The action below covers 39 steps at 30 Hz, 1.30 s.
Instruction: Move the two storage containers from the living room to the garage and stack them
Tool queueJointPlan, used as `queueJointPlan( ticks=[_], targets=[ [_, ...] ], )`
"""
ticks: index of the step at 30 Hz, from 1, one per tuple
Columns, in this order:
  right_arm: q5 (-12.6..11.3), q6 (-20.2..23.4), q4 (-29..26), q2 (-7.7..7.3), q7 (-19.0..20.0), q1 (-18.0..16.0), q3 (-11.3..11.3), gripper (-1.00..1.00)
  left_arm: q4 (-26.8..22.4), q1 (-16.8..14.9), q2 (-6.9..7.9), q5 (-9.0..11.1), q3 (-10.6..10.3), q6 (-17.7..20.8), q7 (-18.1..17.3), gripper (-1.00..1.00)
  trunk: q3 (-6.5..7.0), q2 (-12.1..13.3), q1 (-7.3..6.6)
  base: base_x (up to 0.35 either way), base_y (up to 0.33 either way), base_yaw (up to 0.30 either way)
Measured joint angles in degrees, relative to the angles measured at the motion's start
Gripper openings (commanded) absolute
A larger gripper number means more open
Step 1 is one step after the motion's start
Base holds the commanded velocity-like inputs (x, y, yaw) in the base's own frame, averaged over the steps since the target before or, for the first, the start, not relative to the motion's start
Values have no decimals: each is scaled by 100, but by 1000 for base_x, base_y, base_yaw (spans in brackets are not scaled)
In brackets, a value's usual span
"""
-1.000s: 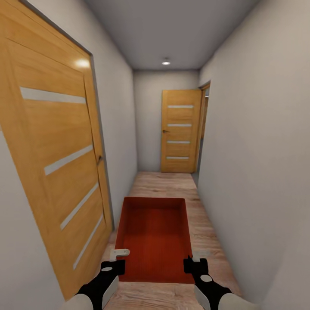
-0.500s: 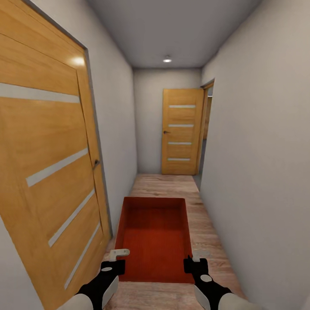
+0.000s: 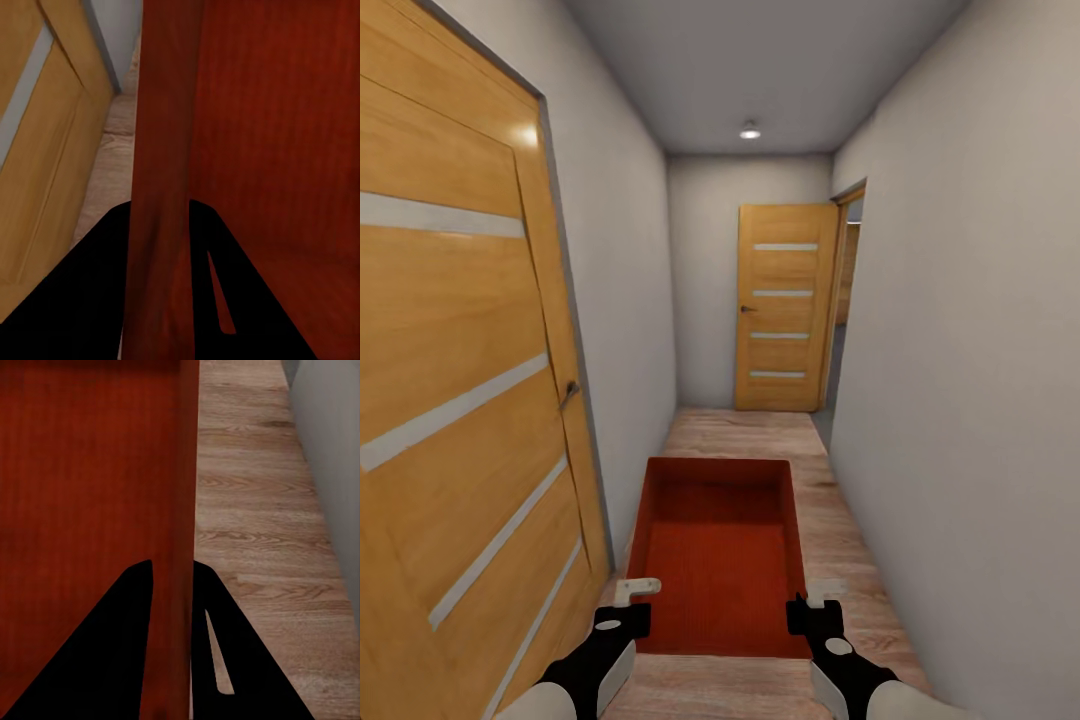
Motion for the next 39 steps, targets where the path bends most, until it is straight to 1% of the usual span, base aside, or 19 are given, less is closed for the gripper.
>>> queueJointPlan(
  ticks=[29,39],
  targets=[
    [4,0,-2,0,0,0,-2,-100,2,0,0,5,-2,-6,1,-100,0,0,0,322,0,0],
    [15,-4,-8,-3,3,0,-9,-100,-8,1,-3,30,-24,-9,23,-100,1,1,3,47,0,0]
  ],
)
